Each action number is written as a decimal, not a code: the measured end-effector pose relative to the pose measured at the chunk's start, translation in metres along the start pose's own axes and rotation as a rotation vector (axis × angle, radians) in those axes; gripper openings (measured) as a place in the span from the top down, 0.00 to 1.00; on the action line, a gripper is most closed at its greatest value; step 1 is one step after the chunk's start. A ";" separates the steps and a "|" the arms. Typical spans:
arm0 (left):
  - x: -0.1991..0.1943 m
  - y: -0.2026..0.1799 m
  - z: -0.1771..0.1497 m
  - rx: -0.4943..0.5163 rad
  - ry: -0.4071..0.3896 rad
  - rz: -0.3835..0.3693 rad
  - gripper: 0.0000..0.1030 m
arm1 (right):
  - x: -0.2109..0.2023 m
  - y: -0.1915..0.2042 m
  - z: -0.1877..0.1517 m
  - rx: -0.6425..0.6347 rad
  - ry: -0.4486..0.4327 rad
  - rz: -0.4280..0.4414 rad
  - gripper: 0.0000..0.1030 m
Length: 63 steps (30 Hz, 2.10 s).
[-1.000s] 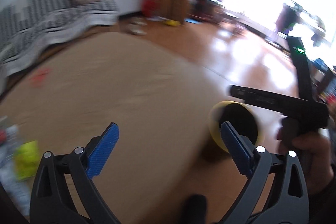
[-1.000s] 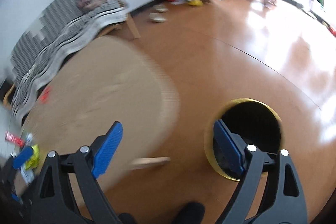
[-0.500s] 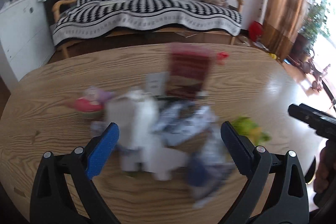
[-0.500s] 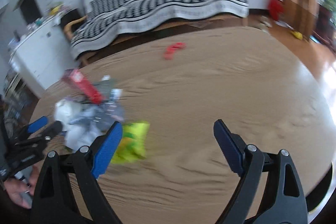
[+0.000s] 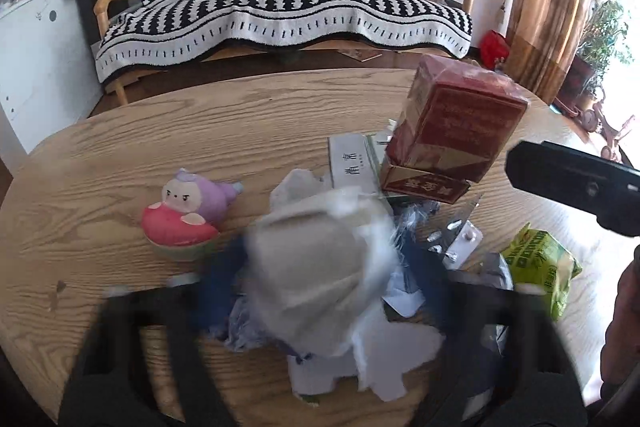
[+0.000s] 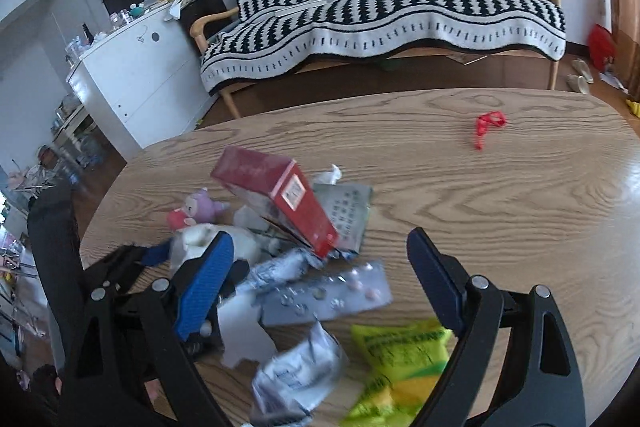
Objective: Collect trash
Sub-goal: 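Grasp the white paper with the left tool while the right tool grasps the red box, then carry the paper and red box to the bin and open both tools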
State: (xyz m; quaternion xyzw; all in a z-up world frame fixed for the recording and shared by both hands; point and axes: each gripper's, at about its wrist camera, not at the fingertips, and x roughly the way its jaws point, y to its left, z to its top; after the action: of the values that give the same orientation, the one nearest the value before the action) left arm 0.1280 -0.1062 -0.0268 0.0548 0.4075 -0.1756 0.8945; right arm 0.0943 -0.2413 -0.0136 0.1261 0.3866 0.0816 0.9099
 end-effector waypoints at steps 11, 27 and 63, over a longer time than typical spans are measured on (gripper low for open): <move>-0.035 0.034 0.000 -0.122 -0.085 -0.016 0.42 | 0.029 0.010 0.019 0.013 0.021 0.033 0.18; -0.048 0.005 0.005 -0.124 -0.114 -0.031 0.42 | -0.042 -0.020 0.014 0.023 -0.084 -0.028 0.77; -0.050 -0.517 -0.097 0.556 0.020 -0.655 0.42 | -0.367 -0.464 -0.318 0.818 -0.074 -0.735 0.77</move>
State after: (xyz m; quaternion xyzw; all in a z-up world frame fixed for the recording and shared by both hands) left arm -0.1565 -0.5517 -0.0301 0.1631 0.3494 -0.5529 0.7387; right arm -0.3649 -0.7222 -0.1116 0.3290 0.3733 -0.4028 0.7682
